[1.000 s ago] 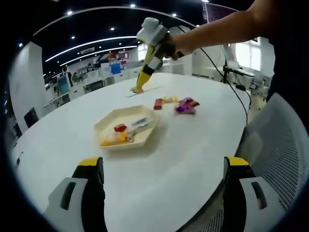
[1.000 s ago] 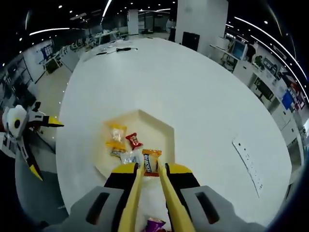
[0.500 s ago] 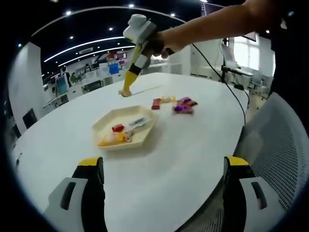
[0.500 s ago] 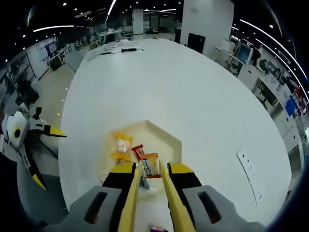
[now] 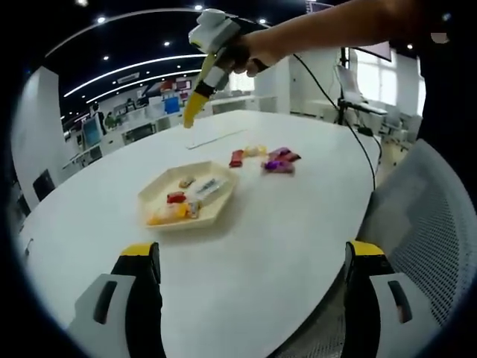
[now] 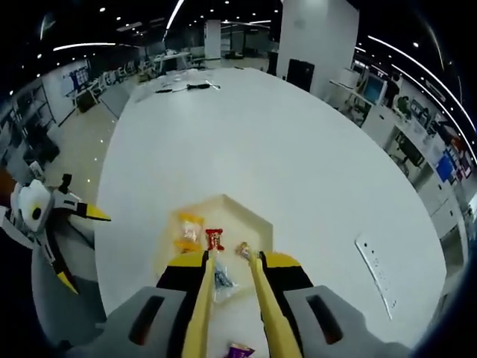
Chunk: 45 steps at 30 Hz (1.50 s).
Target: Place the target food into the container with the food tongs after gripping and lifting it, then release it inside without dropping or visibly crushing the food.
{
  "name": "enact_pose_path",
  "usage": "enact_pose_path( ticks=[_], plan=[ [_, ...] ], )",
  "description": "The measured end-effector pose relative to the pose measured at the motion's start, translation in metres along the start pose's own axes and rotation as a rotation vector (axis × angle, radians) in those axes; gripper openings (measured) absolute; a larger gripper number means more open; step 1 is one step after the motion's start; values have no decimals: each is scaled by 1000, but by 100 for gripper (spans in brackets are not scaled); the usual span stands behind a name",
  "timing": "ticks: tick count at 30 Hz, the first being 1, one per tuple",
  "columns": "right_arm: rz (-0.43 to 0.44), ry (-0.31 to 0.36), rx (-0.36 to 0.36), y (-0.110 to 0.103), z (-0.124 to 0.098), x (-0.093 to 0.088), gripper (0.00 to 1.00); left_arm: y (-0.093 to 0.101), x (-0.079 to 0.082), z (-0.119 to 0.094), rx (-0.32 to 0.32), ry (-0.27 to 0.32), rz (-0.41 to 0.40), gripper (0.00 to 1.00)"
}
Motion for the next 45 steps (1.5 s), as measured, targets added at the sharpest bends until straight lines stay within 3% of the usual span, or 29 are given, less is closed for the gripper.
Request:
enact_pose_path(
  ticks=[3, 15, 18, 29, 37, 39, 45],
  plan=[
    [-2, 10, -4, 5, -15, -5, 26, 11, -1, 3, -60, -9, 38, 99],
    [-2, 37, -7, 26, -49, -45, 27, 3, -5, 2, -22, -13, 24, 99],
    [-23, 12, -15, 34, -52, -58, 27, 2, -3, 0, -5, -12, 17, 99],
    [46, 8, -58, 60, -82, -82, 28, 10, 0, 2, -41, 3, 15, 99],
    [49, 5, -80, 72, -86, -104, 28, 8, -8, -1, -57, -10, 30, 99],
    [50, 4, -93, 75, -86, -110, 28, 2, -5, -2, -26, -3, -14, 99],
    [91, -3, -123, 83, -90, -123, 29, 10, -3, 0, -54, -2, 14, 99]
  ],
)
Point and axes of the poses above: the point that each gripper's makers call its tool centre point, and the gripper's own axes: z roughly forward along the fingers, y roughly to its right, x roughly out of its top, the point moved 4 cm from there along -z, roughly backward along the fingers, and after that the axes turned 11 degrees about z, right-handed, at the moved point
